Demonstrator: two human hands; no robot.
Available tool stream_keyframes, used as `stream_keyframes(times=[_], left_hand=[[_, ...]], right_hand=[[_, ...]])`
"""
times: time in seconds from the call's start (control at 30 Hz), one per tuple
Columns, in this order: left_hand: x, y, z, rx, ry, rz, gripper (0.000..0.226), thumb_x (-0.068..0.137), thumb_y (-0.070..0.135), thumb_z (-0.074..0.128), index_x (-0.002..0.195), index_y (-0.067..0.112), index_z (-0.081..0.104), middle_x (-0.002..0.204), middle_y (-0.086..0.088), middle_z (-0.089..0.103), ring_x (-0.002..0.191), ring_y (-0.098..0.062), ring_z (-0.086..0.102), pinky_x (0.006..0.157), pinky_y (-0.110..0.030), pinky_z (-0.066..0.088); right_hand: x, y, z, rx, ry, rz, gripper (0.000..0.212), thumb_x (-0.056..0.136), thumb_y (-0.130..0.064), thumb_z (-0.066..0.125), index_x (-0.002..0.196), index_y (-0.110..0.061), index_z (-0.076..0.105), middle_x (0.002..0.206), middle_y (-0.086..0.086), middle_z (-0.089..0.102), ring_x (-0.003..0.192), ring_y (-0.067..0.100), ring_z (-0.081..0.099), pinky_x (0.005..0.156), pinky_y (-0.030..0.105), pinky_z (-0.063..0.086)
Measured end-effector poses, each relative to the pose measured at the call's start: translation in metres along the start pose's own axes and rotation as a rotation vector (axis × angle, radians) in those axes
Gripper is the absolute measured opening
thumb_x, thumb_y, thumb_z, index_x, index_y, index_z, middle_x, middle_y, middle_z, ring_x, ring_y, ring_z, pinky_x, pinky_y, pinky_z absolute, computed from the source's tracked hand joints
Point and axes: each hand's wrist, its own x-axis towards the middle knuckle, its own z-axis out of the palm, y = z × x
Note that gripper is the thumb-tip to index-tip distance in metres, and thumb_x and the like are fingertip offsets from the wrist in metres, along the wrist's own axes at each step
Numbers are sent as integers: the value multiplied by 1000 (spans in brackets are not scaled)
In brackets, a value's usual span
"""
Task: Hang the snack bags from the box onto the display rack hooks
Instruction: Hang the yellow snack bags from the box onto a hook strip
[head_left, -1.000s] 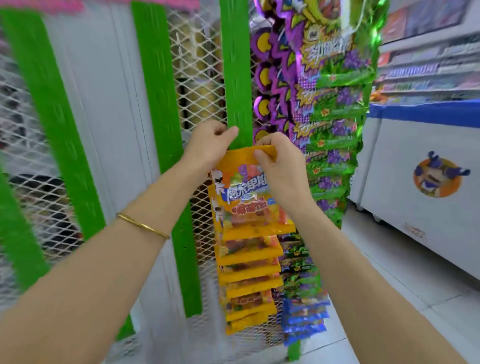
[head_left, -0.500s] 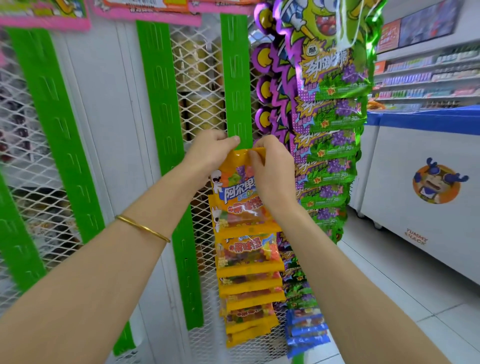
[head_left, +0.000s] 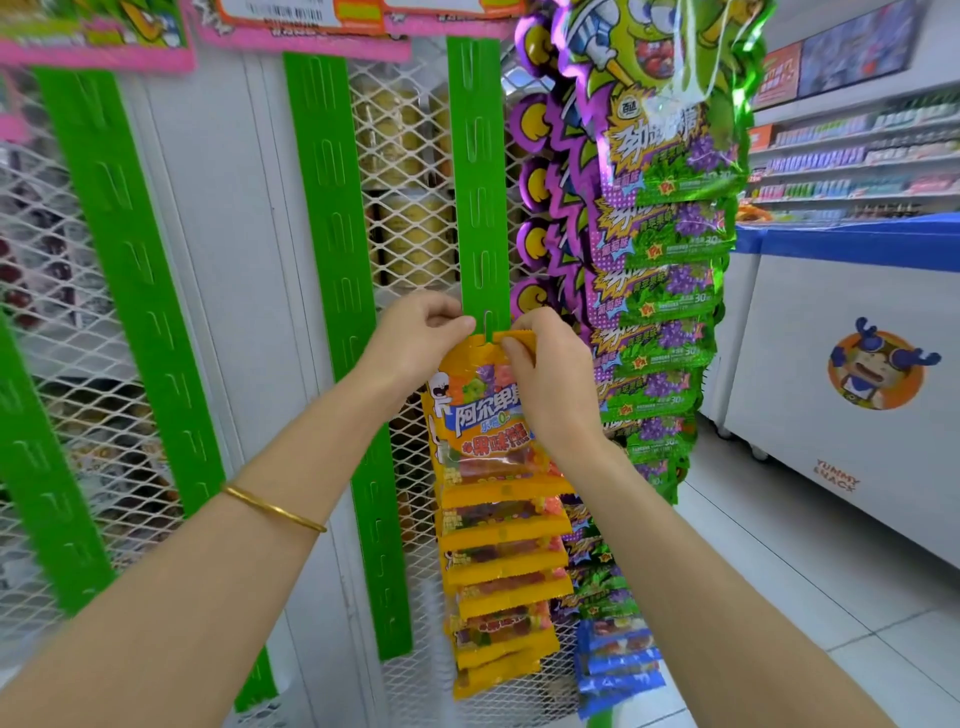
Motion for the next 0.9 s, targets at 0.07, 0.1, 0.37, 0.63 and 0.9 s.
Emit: stream_keyframes(times=[0.07, 0.1, 0.37, 0.63, 0.9], left_hand=[[-4, -4, 1, 22, 10, 69, 31, 90, 14, 59, 120, 9, 56, 107, -2, 62, 99, -14, 60, 78, -16, 46], [-8, -7, 1, 48, 26, 114, 34, 89, 12, 59, 123, 10, 54, 108, -3, 62, 103, -15, 59, 83, -20, 47], [-93, -54, 20, 255, 329, 367, 37, 89, 14, 58, 125, 16, 52, 122, 15, 43, 118, 5, 31, 103, -18, 26], [-231, -175, 98, 166, -275, 100, 29, 87, 10, 57, 115, 15, 58, 116, 6, 50, 110, -9, 48, 93, -22, 39], [-276, -232, 134, 138, -578, -280, 24, 88, 9, 56, 108, 23, 56, 108, 0, 50, 101, -12, 55, 94, -35, 44]], right_hand=[[-3, -4, -3, 3, 14, 2, 18, 95, -19, 52, 110, -10, 49, 101, 6, 58, 86, 25, 55, 74, 45, 48], [-6, -6, -5, -4, 27, 0, 23, 94, -18, 53, 116, -11, 48, 107, 7, 57, 89, 27, 56, 75, 45, 47], [-88, 22, -17, -279, 272, -131, 39, 82, -8, 66, 119, -12, 54, 118, 9, 55, 95, 27, 61, 58, 33, 53], [-259, 127, 11, -56, -646, 312, 17, 90, -15, 56, 106, -16, 58, 94, 2, 63, 77, 20, 62, 72, 40, 50], [-386, 220, 45, -301, -1204, 538, 33, 84, -34, 64, 107, -11, 62, 106, 10, 65, 102, 27, 59, 77, 31, 43]])
